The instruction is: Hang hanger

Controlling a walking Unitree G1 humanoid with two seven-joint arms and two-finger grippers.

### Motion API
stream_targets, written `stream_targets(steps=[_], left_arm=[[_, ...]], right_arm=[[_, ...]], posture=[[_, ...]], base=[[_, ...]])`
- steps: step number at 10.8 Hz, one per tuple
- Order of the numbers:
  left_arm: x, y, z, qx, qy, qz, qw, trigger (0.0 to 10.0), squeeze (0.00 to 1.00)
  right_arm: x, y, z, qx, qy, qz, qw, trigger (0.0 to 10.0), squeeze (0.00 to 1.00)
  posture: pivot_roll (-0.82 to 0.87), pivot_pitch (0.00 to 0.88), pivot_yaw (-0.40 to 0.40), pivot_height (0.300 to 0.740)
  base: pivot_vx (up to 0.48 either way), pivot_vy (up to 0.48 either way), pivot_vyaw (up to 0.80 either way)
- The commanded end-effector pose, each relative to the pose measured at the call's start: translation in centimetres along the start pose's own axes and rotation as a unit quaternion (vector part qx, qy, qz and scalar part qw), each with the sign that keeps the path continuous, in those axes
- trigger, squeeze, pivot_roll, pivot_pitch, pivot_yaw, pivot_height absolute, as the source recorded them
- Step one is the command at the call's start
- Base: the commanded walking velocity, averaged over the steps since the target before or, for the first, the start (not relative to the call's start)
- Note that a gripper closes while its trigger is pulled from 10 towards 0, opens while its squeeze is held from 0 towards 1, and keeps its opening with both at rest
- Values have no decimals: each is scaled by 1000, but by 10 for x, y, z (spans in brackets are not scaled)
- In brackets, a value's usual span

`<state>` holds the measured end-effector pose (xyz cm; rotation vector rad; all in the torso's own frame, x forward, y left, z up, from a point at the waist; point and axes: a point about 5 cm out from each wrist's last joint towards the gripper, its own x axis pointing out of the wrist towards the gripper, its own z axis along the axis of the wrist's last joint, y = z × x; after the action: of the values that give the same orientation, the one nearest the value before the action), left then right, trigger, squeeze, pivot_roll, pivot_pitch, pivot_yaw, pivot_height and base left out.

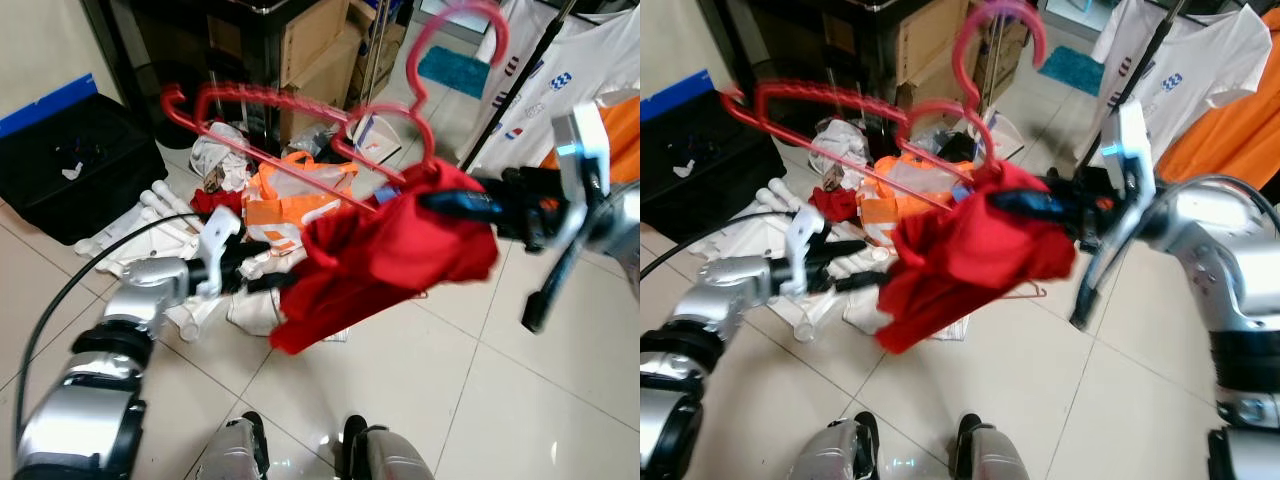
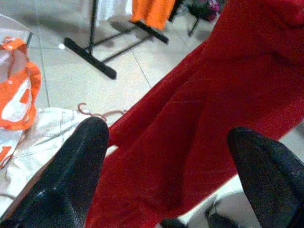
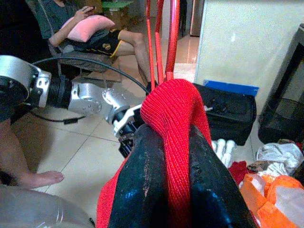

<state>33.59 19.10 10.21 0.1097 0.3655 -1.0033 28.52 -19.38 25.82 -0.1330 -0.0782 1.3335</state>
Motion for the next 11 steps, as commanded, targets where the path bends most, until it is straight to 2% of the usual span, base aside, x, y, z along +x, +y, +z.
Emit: stream_targets(steps=[1,2,4,6,7,8,10,11], left_arm=[[1,-4,-5,7,15,-18,1000,10000,0],[-6,-2,-3,17,27,-40,999,10000,0],[-4,-4,1,14,17,-71,997,10000,0],[10,-11,5,14,11,-96,995,10000,0],[14,-12,6,14,4,-90,996,10000,0],[26,-15,13,1,-37,-73,997,10000,0],[39,-28,17,-7,-59,-124,990,10000,0],[40,-35,25,-7,-80,-166,983,10000,0]], right_arm=[[-5,4,12,-21,-9,12,1000,0,0],[-9,10,19,-25,-4,30,999,0,0],[-8,21,30,-16,-26,72,997,0,0],[-2,30,41,-32,-32,92,995,0,0],[-1,30,41,-32,-31,91,995,0,0],[5,32,39,-23,-44,84,995,0,0],[13,39,43,-13,-64,96,993,0,0],[14,37,41,-13,-63,89,994,0,0]], posture=[[-164,173,-83,740],[-163,171,-82,740],[-167,166,-78,740],[-178,164,-77,740],[-179,164,-77,740],[-184,169,-77,740],[-193,179,-80,740],[-195,180,-78,740]], base=[[0,0,0],[0,0,0],[0,0,0],[0,0,0],[0,0,0],[0,0,0],[0,0,0],[0,0,0]])
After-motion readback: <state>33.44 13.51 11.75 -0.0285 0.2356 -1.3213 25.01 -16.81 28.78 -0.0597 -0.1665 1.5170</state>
